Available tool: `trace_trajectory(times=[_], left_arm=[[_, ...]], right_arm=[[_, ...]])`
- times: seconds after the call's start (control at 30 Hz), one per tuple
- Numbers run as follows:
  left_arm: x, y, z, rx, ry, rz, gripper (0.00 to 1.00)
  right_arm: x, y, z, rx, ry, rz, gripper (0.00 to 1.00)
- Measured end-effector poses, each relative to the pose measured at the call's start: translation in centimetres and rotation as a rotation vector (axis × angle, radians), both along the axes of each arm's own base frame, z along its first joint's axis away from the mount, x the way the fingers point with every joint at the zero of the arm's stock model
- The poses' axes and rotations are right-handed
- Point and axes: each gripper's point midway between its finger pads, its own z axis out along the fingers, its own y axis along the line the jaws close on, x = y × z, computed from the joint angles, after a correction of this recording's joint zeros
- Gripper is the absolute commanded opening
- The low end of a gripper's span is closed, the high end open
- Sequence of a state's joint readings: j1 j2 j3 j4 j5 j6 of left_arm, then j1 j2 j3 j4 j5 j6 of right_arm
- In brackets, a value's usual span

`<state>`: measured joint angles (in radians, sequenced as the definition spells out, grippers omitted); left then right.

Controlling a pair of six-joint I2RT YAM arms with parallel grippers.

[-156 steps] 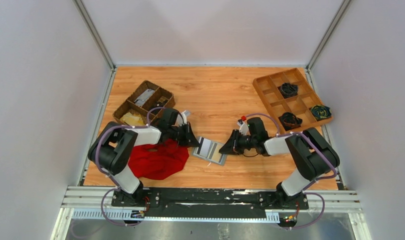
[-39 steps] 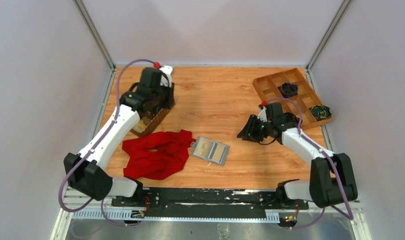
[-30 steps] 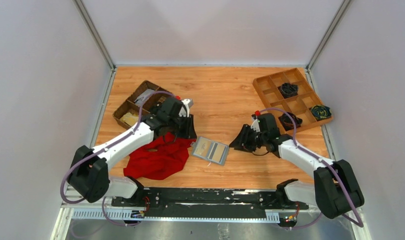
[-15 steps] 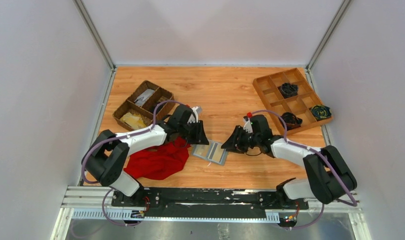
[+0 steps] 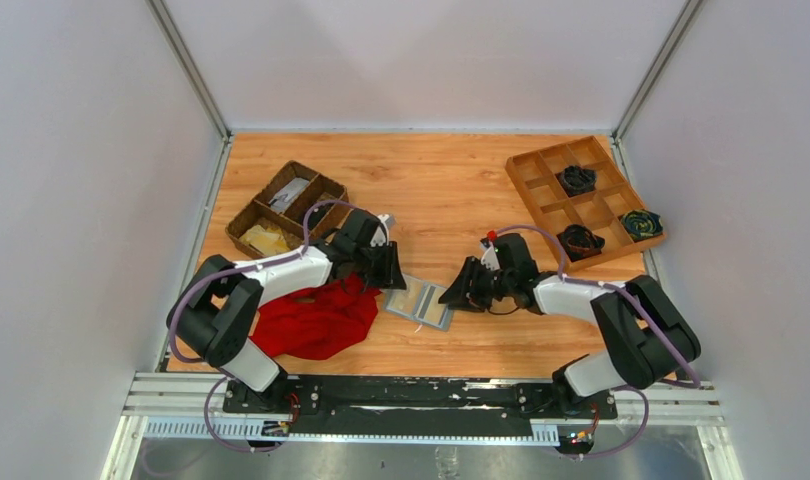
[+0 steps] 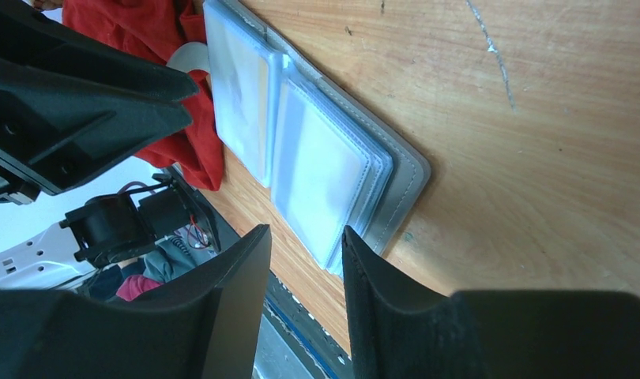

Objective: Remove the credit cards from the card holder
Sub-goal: Remove the credit card from the card holder.

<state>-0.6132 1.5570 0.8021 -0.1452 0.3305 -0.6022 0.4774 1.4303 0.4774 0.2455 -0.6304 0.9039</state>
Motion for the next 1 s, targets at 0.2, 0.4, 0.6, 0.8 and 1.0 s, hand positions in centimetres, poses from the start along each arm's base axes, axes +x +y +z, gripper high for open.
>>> trace_trajectory(times=[0.2,0.4,0.6,0.8,1.0], left_arm=[[0.5,1.0,-0.4,0.03,-0.004,0.019,0.35],[0.4,1.3,-0.7,0.046,-0.005,0.008,0.35],[-0.1,0.7,-1.5,0.024,0.028,-0.024,0.34],[-0.5,-0.6,-1.7,-0.063,0.059,-0.054,0.34],[-1.3,-2.2,-1.6,-0.101,0.073,-0.089,0.34]], right_arm=[[-0.1,0.0,-0.6,-0.005,0.015,0.003,0.43],[-0.2,0.1,-0.7,0.0,0.02,0.01,0.43],[-0.2,0.2,-0.7,0.004,0.021,0.014,0.42],[-0.3,0.3,-0.5,0.012,0.02,0.022,0.42],[-0.3,0.3,-0.5,0.011,0.017,0.028,0.42]])
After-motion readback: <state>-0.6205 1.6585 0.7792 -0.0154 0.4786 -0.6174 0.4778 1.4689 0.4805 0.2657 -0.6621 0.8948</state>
